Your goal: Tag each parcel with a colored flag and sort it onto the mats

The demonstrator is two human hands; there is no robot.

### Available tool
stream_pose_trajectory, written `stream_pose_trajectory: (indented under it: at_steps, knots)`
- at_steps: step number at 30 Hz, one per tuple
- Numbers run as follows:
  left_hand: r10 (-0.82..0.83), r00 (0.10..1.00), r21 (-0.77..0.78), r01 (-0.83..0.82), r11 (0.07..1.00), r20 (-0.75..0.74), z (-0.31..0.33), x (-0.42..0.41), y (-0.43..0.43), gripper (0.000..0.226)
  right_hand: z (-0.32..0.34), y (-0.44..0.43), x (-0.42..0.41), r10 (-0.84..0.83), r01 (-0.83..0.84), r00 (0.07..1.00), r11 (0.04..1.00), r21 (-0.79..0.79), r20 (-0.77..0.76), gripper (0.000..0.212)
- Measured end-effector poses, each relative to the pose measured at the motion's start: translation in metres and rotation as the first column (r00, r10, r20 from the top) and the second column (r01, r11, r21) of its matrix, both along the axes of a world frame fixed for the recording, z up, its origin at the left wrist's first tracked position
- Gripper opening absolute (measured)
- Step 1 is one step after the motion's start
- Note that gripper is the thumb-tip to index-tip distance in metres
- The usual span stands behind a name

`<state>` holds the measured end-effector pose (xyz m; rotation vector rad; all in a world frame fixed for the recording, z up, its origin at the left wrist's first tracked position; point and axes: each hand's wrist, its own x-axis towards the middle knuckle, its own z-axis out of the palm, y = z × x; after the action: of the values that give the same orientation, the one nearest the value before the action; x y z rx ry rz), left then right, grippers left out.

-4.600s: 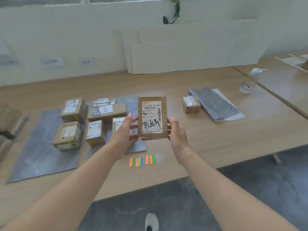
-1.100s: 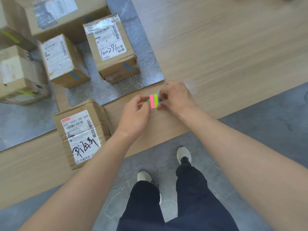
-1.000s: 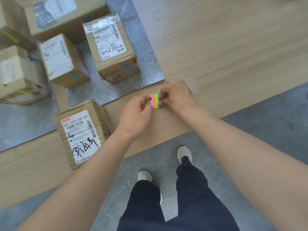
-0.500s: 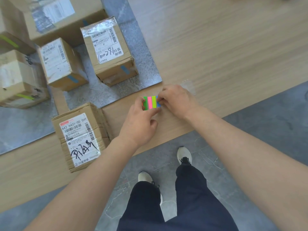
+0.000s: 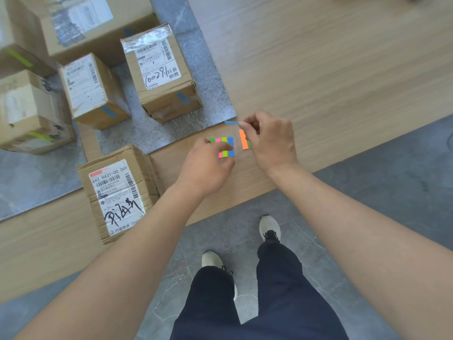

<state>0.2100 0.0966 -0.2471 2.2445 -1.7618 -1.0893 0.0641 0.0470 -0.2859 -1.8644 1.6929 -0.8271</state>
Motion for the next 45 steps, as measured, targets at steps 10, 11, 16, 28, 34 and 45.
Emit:
stream_pose_trajectory:
  at_steps: [10, 11, 16, 28, 34, 45]
  knots:
    - [0.763, 0.414, 0.452, -0.627, 0.635, -0.497, 0.050, 0.013, -0.009, 0.023, 0.030, 0.031, 0.003, 0.301, -0.258, 0.950, 0.903, -0.345, 0.078, 0.012]
    - [0.765, 0.405, 0.453, -0.631, 0.630, -0.501, 0.054, 0.014, -0.006, 0.018, 0.033, 0.032, 0.004, 0.321, -0.278, 0.945, 0.891, -0.359, 0.066, 0.010]
    - [0.734, 0.436, 0.394, -0.640, 0.660, -0.521, 0.075, 0.022, 0.012, 0.021, 0.045, 0.044, 0.009, 0.388, -0.345, 0.921, 0.857, -0.382, 0.037, 0.012]
    - [0.603, 0.654, 0.086, -0.642, 0.762, -0.457, 0.080, 0.089, 0.103, 0.006, 0.055, 0.113, 0.049, 0.317, -0.313, 0.948, 0.945, -0.096, 0.022, 0.038]
    - [0.581, 0.679, 0.054, -0.629, 0.776, -0.449, 0.072, 0.111, 0.143, 0.010, 0.059, 0.149, 0.072, 0.403, -0.403, 0.915, 0.915, 0.023, -0.004, 0.038]
    - [0.601, 0.646, 0.073, -0.651, 0.756, -0.471, 0.034, 0.108, 0.178, 0.004, 0.051, 0.153, 0.083, 0.583, -0.575, 0.811, 0.810, 0.117, -0.055, 0.052]
